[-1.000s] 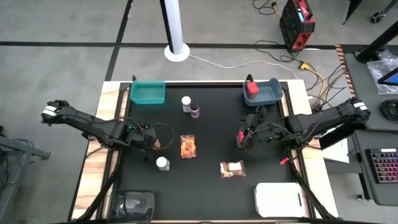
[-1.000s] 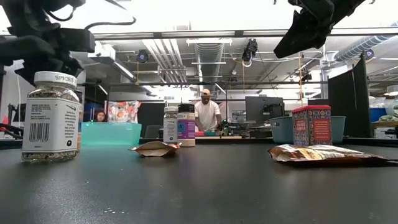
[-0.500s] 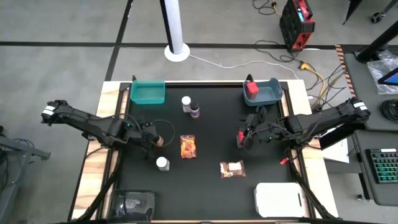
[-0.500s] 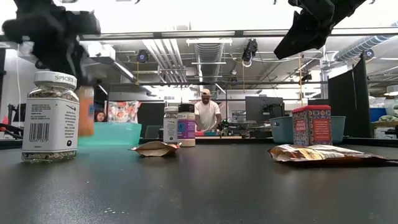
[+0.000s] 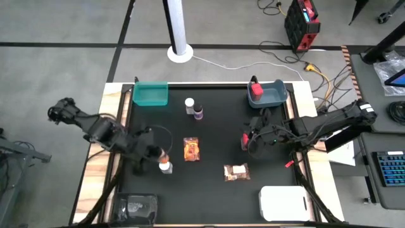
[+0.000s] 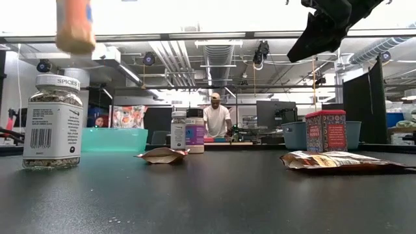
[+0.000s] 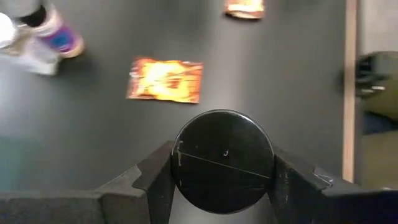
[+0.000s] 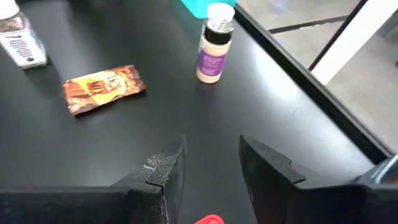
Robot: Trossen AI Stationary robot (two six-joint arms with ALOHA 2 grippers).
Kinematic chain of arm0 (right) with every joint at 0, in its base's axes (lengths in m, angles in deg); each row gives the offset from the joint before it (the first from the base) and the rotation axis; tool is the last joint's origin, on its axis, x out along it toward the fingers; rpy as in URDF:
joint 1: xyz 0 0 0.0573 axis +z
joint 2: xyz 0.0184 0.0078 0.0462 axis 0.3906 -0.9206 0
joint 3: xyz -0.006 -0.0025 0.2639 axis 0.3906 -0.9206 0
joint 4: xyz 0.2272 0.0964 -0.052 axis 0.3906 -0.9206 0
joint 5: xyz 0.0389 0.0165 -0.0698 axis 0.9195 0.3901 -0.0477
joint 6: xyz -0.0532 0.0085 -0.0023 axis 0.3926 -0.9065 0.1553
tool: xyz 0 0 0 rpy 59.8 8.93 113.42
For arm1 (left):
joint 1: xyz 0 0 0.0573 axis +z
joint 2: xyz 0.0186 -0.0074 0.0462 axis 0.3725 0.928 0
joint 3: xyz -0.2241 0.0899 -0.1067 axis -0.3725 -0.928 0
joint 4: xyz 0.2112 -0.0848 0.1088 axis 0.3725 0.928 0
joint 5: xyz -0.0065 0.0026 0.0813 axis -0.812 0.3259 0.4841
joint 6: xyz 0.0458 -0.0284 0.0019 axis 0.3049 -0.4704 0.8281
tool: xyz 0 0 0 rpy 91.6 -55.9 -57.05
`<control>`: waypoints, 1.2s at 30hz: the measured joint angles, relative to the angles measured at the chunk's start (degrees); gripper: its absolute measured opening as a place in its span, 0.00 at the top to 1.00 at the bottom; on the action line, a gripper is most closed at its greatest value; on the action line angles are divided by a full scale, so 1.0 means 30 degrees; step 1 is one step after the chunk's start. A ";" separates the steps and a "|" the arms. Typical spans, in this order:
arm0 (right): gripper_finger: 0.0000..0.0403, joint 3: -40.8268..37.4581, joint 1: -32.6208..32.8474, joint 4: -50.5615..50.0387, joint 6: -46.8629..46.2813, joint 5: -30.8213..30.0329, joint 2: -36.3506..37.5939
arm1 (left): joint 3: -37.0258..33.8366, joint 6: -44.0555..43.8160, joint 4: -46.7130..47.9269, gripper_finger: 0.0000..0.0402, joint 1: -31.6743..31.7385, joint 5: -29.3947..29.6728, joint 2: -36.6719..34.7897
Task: Sort spices by type
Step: Put the bottom black seasoning bottle into the black bin
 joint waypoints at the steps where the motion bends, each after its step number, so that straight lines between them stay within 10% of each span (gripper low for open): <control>1: 0.66 -0.0030 0.0007 -0.0007 -0.0005 0.0174 0.0000 | 0.0619 -0.0446 0.0161 0.54 -0.0696 0.0001 0.0482; 20: 0.77 -0.0180 0.1819 0.0561 -0.2003 0.0834 0.0015 | 0.5348 -1.5647 0.3820 0.54 -1.3373 0.2007 0.7878; 36: 0.79 -0.0180 0.3598 0.3021 -0.2359 0.0807 -0.1535 | 0.5348 -1.9602 0.3438 0.54 -1.5559 -0.0028 1.1040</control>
